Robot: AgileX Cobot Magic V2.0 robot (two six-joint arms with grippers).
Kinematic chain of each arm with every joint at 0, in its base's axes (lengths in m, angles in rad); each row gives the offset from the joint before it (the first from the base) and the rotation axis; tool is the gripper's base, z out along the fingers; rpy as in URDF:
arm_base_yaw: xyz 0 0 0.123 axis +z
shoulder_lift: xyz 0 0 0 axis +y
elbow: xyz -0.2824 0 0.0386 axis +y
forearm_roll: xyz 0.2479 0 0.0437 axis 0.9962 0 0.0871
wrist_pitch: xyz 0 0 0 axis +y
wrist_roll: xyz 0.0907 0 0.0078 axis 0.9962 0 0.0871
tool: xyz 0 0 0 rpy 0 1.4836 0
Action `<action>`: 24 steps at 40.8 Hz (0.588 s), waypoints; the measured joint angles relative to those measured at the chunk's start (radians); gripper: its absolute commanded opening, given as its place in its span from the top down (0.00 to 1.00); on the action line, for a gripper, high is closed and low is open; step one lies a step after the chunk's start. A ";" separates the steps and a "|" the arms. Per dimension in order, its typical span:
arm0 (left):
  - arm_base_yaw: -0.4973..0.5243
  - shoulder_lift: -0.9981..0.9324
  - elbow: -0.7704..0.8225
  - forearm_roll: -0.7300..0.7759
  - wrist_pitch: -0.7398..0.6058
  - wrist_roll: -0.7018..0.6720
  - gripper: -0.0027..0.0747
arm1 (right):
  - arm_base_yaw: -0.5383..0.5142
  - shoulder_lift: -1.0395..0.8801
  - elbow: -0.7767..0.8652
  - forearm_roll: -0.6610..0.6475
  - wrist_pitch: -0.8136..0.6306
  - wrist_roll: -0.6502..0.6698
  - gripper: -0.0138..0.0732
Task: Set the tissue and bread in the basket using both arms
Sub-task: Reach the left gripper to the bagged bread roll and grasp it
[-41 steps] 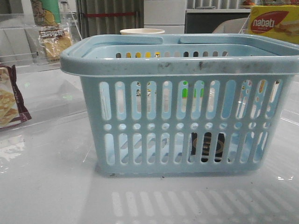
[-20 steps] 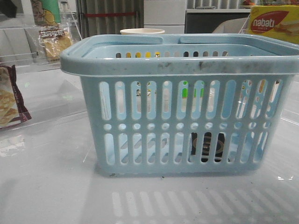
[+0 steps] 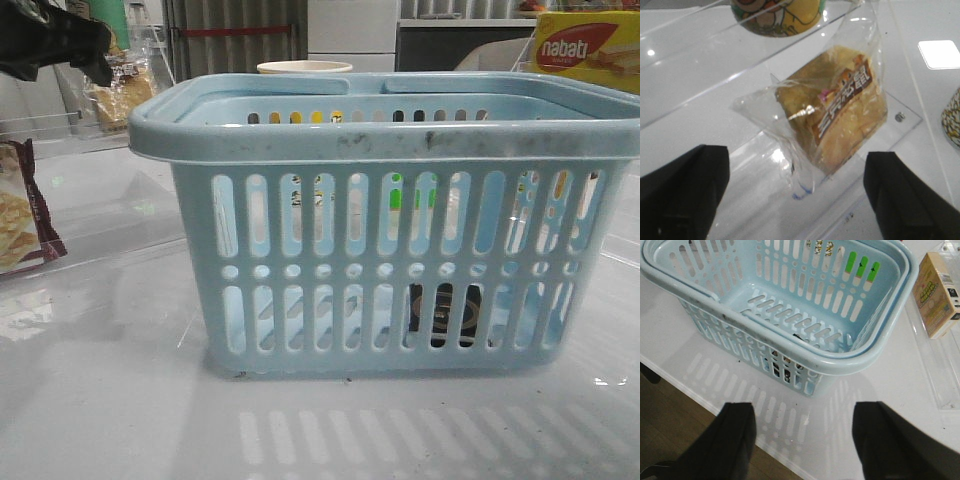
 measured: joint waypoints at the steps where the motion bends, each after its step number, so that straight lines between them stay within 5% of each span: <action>1: 0.000 0.012 -0.011 0.000 -0.017 0.000 0.19 | 0.000 0.000 0.000 0.000 0.000 0.000 0.23; 10: 0.000 0.097 -0.046 0.001 -0.162 0.000 0.22 | 0.000 0.000 0.000 0.000 0.000 0.000 0.23; 24: 0.000 0.114 -0.046 0.002 -0.206 0.000 0.65 | 0.000 0.000 0.000 0.000 0.000 0.000 0.23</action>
